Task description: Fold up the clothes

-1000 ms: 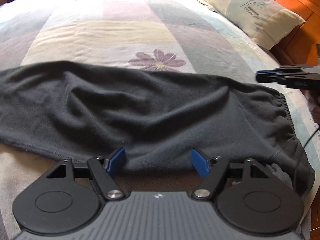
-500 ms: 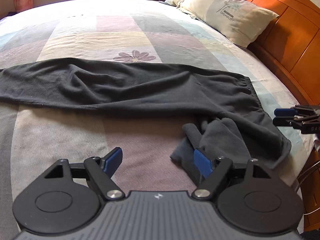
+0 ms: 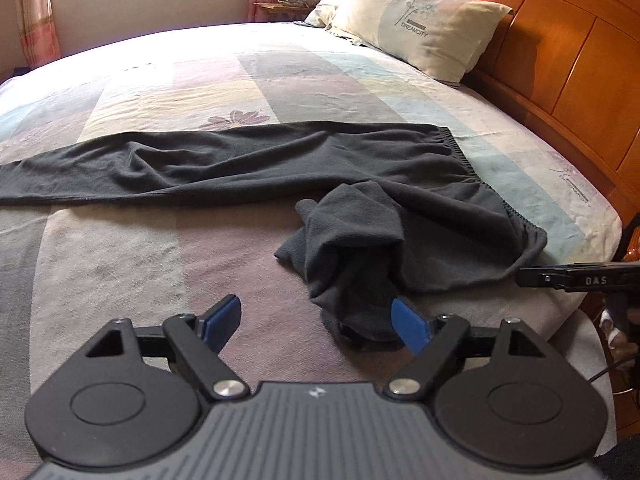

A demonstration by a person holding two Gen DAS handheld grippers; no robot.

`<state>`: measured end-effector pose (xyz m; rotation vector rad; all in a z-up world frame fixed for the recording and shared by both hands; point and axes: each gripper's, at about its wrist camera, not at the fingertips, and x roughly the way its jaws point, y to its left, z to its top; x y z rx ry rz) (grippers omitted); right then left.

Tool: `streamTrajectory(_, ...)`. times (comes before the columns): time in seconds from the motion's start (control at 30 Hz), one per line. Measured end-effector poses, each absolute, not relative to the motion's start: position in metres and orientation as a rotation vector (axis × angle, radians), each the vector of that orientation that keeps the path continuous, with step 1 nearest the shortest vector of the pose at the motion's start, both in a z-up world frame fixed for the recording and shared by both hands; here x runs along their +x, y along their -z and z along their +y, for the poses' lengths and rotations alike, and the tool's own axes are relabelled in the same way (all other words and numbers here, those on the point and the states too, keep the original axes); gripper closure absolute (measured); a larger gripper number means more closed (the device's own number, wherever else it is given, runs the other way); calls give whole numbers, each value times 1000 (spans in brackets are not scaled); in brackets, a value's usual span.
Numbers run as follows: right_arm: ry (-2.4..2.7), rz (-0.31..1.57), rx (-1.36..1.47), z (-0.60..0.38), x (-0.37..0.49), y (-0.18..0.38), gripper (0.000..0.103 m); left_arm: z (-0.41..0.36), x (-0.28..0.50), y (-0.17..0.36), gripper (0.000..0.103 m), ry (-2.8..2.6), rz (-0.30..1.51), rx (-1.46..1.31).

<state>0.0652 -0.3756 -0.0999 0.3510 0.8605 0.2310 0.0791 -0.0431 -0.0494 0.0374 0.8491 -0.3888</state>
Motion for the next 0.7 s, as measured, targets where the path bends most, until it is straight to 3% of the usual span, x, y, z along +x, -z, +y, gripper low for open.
streamTrajectory(0.23,-263,805,456,-385,58,110,17,-60,77,53,20,384,848,92)
streamTrajectory(0.7,-309,764,501,-391,52,115,13,-85,106,86,20,379,901,35)
